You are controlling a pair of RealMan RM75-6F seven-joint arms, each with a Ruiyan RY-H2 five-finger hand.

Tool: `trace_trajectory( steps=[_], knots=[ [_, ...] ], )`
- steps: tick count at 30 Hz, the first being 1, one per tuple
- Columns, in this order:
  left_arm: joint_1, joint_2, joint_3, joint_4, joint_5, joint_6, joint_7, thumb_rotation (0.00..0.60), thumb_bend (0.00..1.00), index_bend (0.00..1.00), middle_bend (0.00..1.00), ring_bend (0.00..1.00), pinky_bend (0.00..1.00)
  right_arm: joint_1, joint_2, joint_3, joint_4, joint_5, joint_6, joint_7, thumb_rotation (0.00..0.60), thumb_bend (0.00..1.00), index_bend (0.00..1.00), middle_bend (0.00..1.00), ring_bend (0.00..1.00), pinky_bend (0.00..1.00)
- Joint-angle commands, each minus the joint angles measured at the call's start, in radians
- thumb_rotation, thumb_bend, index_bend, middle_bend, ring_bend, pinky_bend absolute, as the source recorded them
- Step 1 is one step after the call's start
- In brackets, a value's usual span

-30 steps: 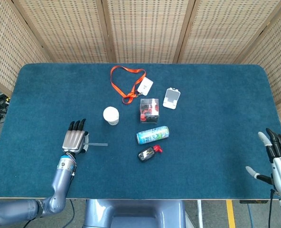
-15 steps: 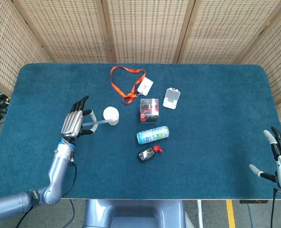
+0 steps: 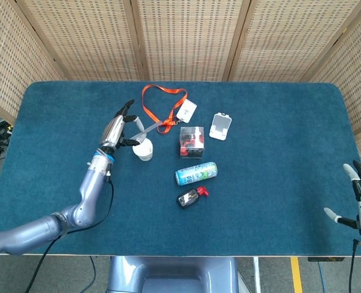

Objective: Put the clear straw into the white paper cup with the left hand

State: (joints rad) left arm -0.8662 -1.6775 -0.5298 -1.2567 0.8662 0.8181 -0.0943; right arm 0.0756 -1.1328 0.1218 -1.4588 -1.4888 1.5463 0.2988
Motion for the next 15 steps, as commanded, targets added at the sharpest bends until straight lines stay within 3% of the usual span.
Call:
trace_trajectory(
  steps=[1,15],
  knots=[
    [-0.044,-0.046,0.001,0.074,-0.005,-0.044,-0.041,0.6,0.38,0.67,0.0,0.0,0.03,0.001,-0.002,0.004,0.005,0.006,-0.003,0.004,0.6,0.08,0.1,0.0,0.0,0.0],
    [-0.056,-0.135,0.029,0.203,0.141,-0.064,-0.296,0.6,0.38,0.67,0.0,0.0,0.03,0.007,-0.008,0.006,0.012,0.018,-0.023,-0.006,0.6,0.08,0.1,0.0,0.0,0.0]
  ],
)
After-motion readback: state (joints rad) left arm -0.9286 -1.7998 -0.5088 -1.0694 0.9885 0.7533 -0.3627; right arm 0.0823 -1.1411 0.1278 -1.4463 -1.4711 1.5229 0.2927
